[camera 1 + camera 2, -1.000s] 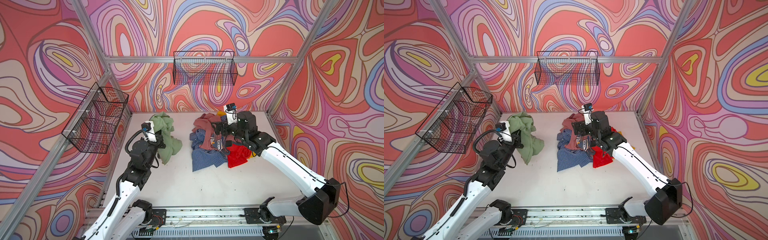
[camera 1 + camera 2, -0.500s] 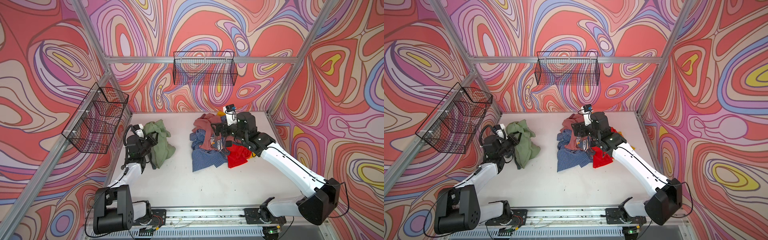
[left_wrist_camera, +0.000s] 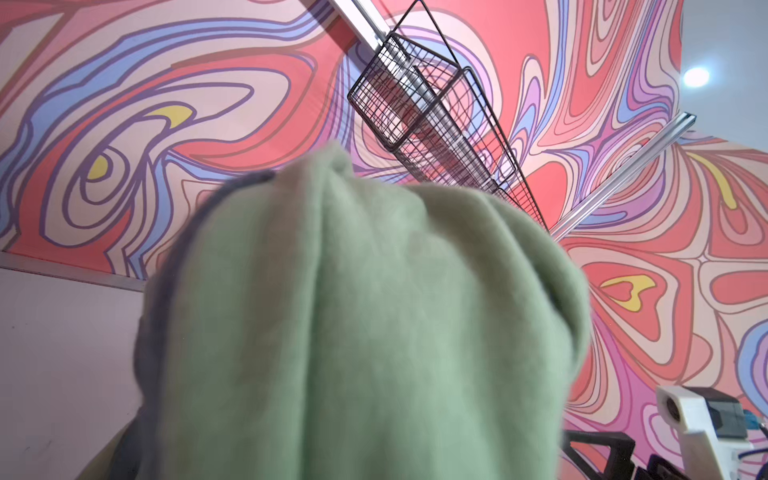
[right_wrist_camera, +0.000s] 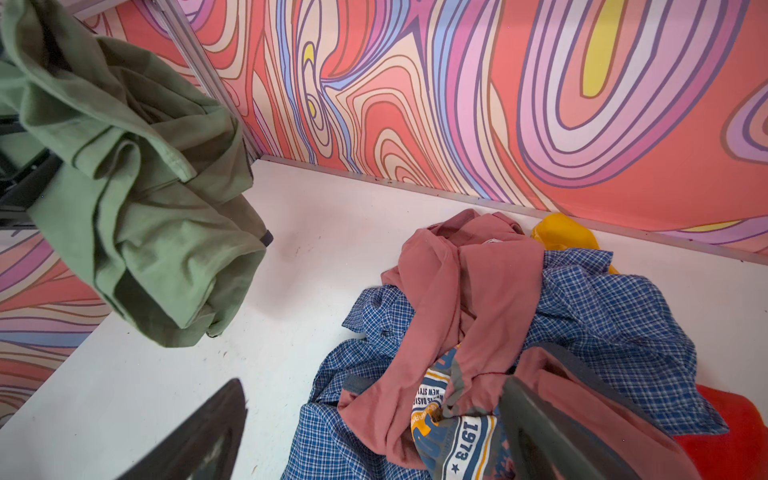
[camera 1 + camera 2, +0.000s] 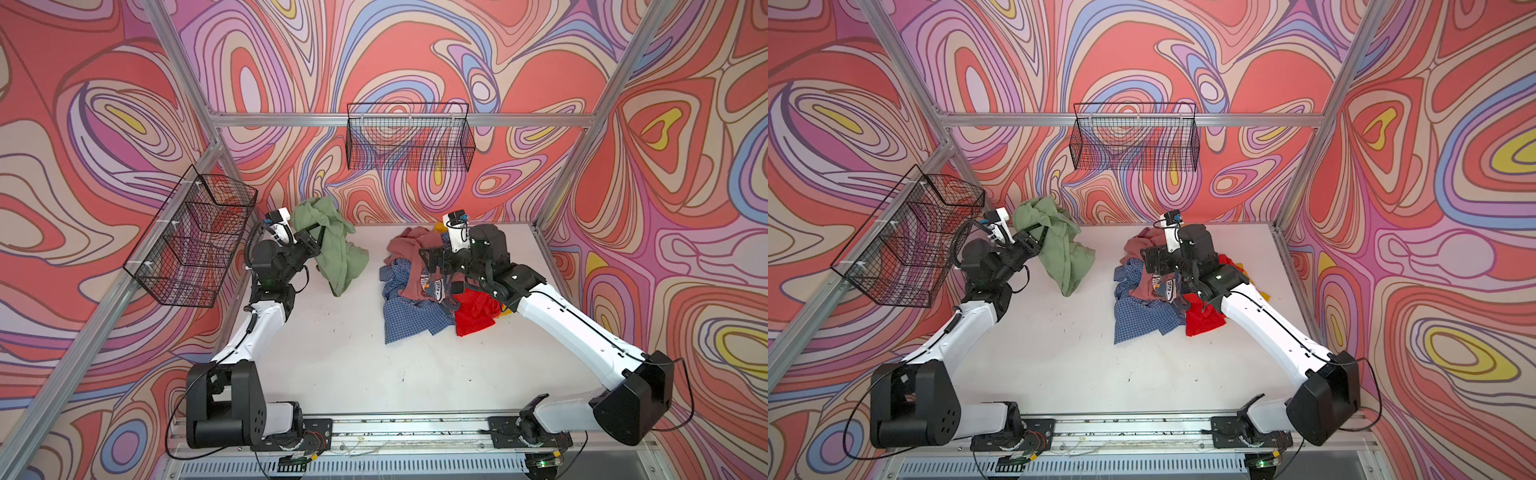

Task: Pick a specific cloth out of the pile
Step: 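Lower the green shirt onto the table with the left gripper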

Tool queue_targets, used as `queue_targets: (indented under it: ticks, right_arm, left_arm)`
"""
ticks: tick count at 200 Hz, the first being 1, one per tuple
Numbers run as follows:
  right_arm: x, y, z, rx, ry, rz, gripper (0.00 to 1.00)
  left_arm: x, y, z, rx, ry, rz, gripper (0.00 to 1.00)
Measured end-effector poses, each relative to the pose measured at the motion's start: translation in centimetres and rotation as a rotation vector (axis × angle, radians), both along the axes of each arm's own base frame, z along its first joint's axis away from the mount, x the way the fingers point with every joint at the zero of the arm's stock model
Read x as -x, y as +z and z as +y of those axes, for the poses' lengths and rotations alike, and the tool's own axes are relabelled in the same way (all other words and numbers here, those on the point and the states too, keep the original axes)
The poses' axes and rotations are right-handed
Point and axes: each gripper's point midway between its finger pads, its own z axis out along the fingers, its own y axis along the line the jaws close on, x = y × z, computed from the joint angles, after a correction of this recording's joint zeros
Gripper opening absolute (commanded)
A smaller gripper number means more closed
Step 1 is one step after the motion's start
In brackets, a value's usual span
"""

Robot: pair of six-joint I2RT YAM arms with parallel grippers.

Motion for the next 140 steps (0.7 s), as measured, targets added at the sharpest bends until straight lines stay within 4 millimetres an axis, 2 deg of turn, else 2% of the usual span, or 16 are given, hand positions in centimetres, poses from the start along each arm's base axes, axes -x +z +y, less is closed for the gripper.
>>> queue_targets:
  ticks: [17, 35, 55, 67, 95, 140]
  right_arm:
    - [0.0, 0.1, 0.1, -0.008, 0.001, -0.002, 0.98]
    - [0.0, 0.1, 0.1, -0.014, 0.001, 0.0, 0.98]
    - [0.0, 0.0, 0.1, -0.013, 0.0, 0.003, 0.98]
    - [0.0, 0.0, 0.1, -0.011, 0.0, 0.005, 0.98]
    - [0.0, -0.1, 0.1, -0.01, 0.0, 0.007, 0.98]
    - [-0.2, -1.0, 0.2, 0.0, 0.0, 0.024, 0.98]
  left_arm:
    - [-1.6, -2.3, 0.2, 0.043, -0.002, 0.049, 0.0]
    - [-3.2, -6.4, 0.9, 0.088, 0.009, 0.13, 0.0]
    - [-3.5, -11.2, 2.1, 0.116, 0.045, 0.238, 0.0]
    - [-3.2, -13.4, 2.9, 0.125, 0.069, 0.288, 0.0]
    - [-3.0, -15.4, 4.0, 0.111, 0.11, 0.338, 0.0]
    - [-1.9, -18.1, 5.3, -0.042, 0.19, 0.441, 0.0]
